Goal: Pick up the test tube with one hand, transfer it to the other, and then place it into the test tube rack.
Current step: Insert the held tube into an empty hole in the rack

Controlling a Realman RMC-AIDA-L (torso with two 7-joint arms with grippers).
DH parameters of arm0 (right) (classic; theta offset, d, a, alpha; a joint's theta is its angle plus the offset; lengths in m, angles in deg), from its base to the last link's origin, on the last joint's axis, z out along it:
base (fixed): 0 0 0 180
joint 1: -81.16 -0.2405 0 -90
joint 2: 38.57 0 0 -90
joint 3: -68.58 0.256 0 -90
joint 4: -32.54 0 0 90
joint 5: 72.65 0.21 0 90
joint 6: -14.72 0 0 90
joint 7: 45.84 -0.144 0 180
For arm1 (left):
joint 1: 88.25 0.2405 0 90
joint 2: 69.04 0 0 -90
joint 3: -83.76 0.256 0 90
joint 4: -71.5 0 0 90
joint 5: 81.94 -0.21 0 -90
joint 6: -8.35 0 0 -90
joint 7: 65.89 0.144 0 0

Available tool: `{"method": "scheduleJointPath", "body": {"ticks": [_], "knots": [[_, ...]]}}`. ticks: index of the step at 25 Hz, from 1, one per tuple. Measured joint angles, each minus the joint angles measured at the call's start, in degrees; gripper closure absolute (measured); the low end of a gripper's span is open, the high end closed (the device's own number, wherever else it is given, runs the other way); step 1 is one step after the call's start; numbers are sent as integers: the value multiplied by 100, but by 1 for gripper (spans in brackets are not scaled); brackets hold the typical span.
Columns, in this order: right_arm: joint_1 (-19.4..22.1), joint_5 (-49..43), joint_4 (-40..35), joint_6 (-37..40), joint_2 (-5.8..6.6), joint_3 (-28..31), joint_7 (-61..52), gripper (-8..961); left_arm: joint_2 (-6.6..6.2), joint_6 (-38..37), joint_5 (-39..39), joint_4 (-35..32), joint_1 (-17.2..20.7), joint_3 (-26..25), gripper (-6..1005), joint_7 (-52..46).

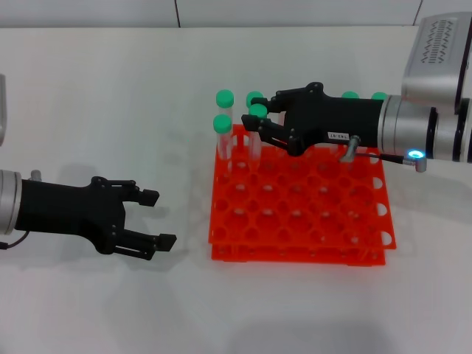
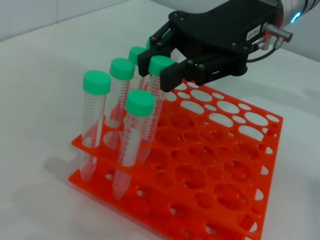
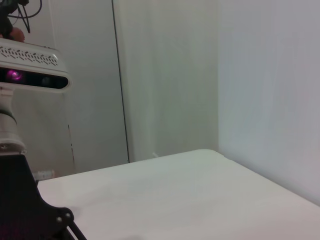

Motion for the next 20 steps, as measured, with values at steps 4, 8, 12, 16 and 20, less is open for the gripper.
{"method": "scheduleJointPath", "body": {"ticks": [4, 8, 12, 16, 20], "knots": [[-21, 7, 36, -1, 0, -1, -2, 663, 0, 0, 0, 0, 0, 0, 111, 0], [-25, 11, 45, -1, 0, -1, -2, 661, 0, 0, 0, 0, 0, 0, 111, 0], [-26, 12, 45, -1, 0, -1, 5, 659, 0, 1, -1, 0, 0, 0, 111, -1], [-7, 23, 45, -1, -6, -1, 35, 657, 0, 4, -1, 0, 0, 0, 111, 0], [2, 26, 45, -1, -9, -1, 35, 655, 0, 26, -1, 2, 0, 0, 111, 0]]}}
